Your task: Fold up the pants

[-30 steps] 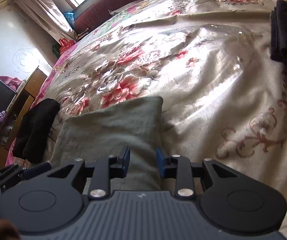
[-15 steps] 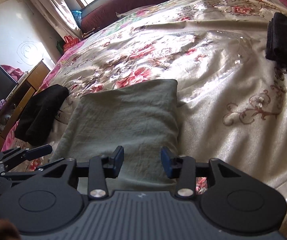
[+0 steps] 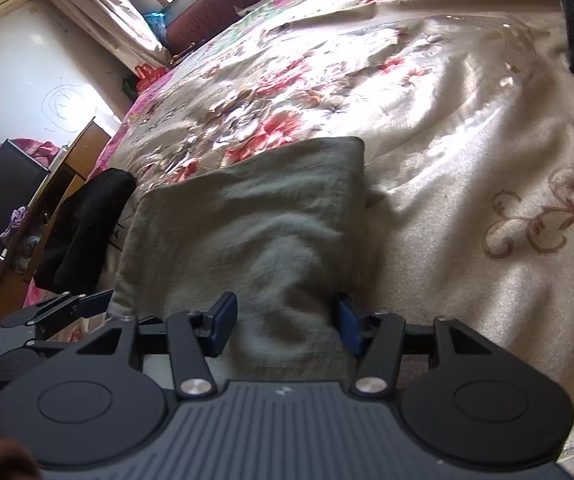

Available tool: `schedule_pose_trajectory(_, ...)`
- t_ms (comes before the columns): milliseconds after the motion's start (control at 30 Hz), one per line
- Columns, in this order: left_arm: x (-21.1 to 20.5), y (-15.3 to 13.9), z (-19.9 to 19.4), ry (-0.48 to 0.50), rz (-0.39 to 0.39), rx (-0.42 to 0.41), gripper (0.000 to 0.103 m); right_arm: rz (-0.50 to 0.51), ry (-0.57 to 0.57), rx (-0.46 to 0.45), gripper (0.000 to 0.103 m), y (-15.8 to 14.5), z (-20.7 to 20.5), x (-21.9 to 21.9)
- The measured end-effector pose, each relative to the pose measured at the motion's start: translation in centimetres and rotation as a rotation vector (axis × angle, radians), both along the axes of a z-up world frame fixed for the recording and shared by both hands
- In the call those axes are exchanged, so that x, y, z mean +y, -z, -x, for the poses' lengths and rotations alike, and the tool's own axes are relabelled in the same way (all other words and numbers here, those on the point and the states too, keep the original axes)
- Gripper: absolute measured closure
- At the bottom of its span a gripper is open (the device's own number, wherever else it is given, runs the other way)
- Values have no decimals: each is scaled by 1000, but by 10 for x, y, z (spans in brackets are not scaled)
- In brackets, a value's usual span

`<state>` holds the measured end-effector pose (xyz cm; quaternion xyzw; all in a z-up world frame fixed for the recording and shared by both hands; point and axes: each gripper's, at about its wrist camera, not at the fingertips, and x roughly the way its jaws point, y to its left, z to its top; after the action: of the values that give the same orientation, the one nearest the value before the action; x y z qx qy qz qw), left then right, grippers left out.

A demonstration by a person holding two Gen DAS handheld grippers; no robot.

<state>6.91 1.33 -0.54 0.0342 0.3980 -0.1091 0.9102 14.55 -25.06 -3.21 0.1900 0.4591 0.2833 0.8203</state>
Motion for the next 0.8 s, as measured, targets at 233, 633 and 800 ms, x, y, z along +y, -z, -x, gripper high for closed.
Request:
schedule_pose_trajectory(233,-7,9,-29,10,-6,-12,45,-24,65,29,74,12,-38,6)
schedule_pose_trajectory(633,-6,4,-125,-24,-76,-23,41,90,163,-82,73,-19,-110,14)
schedule_pose_trajectory(800,-11,1,-108,-57,-117,-36,37,140,188,-146,72,-34,-72,6)
